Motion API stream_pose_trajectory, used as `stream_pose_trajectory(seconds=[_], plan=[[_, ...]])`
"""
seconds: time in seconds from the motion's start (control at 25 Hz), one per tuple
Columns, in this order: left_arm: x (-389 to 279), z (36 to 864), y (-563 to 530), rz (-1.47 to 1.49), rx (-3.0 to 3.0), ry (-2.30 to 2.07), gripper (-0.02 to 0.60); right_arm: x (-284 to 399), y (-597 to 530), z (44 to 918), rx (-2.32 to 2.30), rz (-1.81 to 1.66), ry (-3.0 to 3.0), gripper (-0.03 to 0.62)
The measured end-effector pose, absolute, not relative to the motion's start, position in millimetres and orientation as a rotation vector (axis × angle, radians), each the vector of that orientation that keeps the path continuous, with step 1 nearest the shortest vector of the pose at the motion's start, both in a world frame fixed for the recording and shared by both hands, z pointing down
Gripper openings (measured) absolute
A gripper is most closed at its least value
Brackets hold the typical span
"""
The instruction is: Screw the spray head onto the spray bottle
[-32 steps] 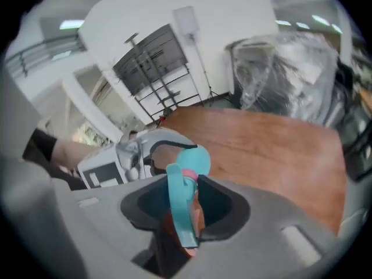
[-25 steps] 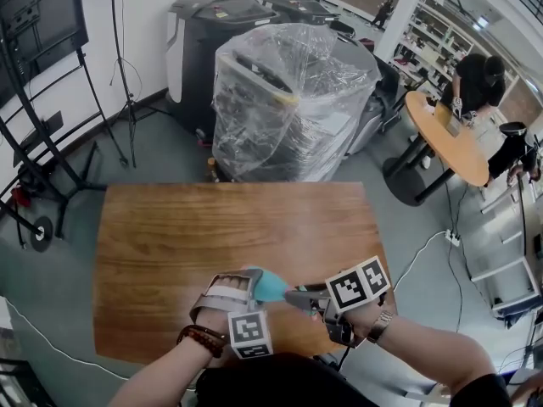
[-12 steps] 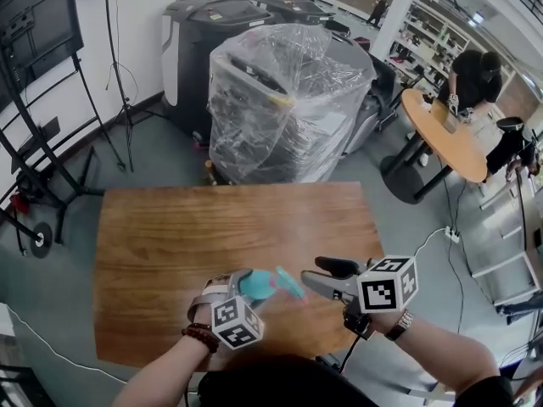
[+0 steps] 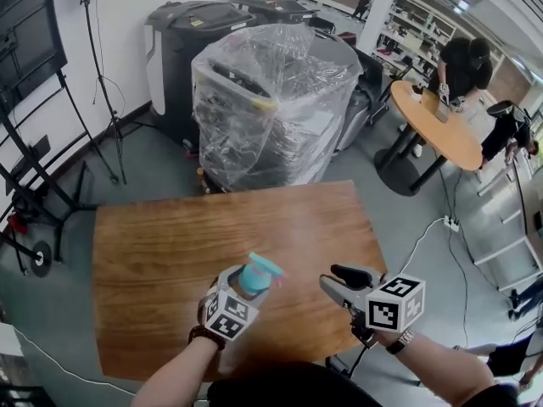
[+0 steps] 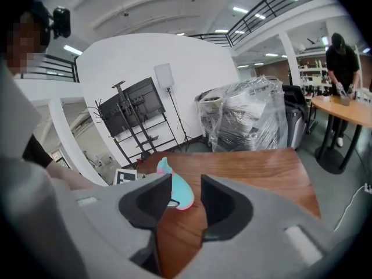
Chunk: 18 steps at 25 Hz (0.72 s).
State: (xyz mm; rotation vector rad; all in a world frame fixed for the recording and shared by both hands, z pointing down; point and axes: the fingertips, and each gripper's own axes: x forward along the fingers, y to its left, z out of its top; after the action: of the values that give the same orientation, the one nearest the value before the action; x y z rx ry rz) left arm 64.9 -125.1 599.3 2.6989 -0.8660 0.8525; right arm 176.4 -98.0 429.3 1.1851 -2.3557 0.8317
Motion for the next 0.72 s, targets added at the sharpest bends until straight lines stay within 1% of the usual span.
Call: stream_pose_trajectory(seconds=[0.12, 0.44, 0.72], plan=[[65.3, 612.6, -131.9, 0.813, 2.662, -0.902, 0.37, 177.9, -89.1, 434.4, 1.203, 0.773, -2.34, 0.126], [65.1, 629.7, -140.5, 0.801, 2.648, -0.965, 0.37, 176.3, -75.5, 448.8, 1.169, 0.625, -2.315, 0.092], [64.5, 626.7, -138.1, 0.838, 2.658, -0.955, 0.373, 158.0, -68.4, 465.4, 1.111, 0.545, -2.309, 0.018]])
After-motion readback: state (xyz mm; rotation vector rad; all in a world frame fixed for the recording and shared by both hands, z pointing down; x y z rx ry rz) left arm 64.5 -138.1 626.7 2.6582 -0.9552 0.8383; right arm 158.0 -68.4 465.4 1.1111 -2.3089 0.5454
